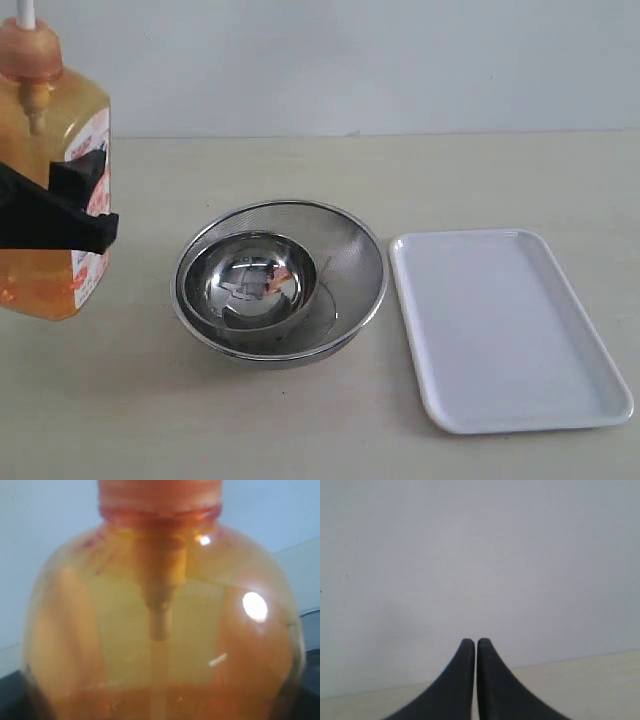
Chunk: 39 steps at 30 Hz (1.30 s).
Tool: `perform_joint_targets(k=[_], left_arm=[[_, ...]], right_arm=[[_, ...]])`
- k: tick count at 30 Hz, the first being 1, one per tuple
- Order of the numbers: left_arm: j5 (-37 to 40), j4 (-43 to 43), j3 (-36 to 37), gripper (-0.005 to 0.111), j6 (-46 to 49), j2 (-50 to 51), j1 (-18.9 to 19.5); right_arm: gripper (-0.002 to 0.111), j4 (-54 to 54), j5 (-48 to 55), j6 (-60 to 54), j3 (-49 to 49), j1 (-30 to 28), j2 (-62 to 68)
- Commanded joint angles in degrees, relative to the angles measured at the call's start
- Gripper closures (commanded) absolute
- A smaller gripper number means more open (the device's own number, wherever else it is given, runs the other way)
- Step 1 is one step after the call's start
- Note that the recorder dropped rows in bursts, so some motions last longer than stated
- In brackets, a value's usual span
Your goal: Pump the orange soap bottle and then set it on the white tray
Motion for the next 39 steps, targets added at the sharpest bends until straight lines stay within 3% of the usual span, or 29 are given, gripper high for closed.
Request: perform_joint_targets(k=[1,10,17,23,29,32,39], left_arm=[[-6.96,1.64,-0.57,0.102,-4.35,5.2,-0.1],[-11.42,6.85,-0.57,0.102,-11.09,14.37,-0.1],[-12.91,13.48,-0.57,0.102,-15.08,18.86,-0.1],[-12.91,13.85,-3.08,0.102,-15.54,22.66,0.01],[-13.31,13.85,-4.49,0.102,-15.54,25.55,0.12],[-13.31,13.73,-4.49,0.102,-16.19,26.35,0.26],[-11.8,15.46,-4.49,0.102,-18.1,26.43,2.27]], right_arm=[[0.109,-0.32,-0.63,4.87,-0.04,-0.21,-0.31],[0.109,-0.32,0.85,4.87,-0.04,-0.21,5.99],[0.109,-7.27,0.85,4.87,-10.63,1.43,23.0],[0.109,-16.14,0.39,3.82,-24.55,12.31,42.14],[0.109,-17.49,1.3,-2.43,-42.74,22.28,61.78],[0.109,-18.12,7.34,-4.09,-55.16,25.49,70.72],[0.109,-18.01,21.21,-16.64,-74.18,36.95,82.97]])
